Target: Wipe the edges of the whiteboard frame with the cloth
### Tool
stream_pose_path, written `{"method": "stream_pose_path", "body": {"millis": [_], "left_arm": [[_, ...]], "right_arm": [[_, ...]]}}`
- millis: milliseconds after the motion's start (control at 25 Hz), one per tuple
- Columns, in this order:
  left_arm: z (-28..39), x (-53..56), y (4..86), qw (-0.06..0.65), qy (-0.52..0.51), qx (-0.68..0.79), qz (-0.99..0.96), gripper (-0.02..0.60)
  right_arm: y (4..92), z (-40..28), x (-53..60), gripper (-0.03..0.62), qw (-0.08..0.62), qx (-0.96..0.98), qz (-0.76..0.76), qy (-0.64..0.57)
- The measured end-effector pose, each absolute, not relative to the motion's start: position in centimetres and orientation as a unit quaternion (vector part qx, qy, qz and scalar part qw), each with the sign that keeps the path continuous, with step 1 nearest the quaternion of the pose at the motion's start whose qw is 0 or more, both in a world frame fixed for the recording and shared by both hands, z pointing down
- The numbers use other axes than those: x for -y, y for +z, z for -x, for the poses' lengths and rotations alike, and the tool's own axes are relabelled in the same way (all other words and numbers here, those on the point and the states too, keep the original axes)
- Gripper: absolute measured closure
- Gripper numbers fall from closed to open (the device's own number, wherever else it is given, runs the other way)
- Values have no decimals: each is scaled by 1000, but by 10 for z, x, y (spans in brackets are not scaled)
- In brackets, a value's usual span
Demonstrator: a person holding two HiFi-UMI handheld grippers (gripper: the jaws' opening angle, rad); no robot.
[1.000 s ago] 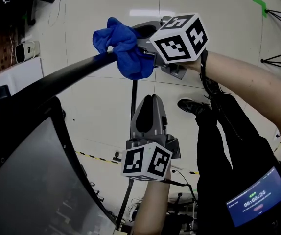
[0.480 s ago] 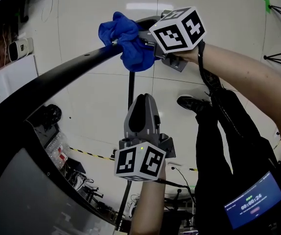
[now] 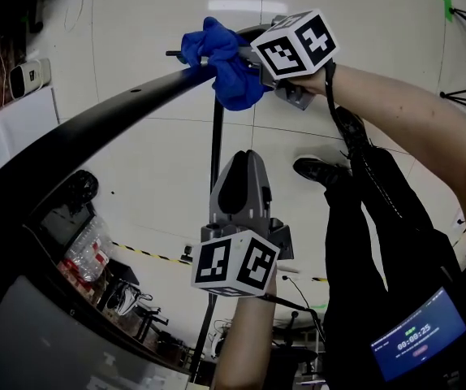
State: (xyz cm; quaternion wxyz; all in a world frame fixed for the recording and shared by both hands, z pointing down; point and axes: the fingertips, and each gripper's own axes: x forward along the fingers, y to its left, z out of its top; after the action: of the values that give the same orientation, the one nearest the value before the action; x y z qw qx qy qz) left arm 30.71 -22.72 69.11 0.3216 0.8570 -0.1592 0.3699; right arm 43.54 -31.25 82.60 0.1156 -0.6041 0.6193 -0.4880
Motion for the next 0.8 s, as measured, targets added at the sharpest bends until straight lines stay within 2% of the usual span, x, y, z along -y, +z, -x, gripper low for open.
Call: {"method": "stream_pose_path", "body": {"millis": [400,600,800], "left_arm": [[-322,231,712,291,380,127,-869,523],[-319,224,713,301,376,130,-867,523],[-306,226,716,310,374,143,-862,523]], "right_arm": [[856,-438,304,517,131,-578,606,-530],[890,-429,276,517,8,-563,617,-551],[866,-391,268,514,-28,-618,596,-512]]}}
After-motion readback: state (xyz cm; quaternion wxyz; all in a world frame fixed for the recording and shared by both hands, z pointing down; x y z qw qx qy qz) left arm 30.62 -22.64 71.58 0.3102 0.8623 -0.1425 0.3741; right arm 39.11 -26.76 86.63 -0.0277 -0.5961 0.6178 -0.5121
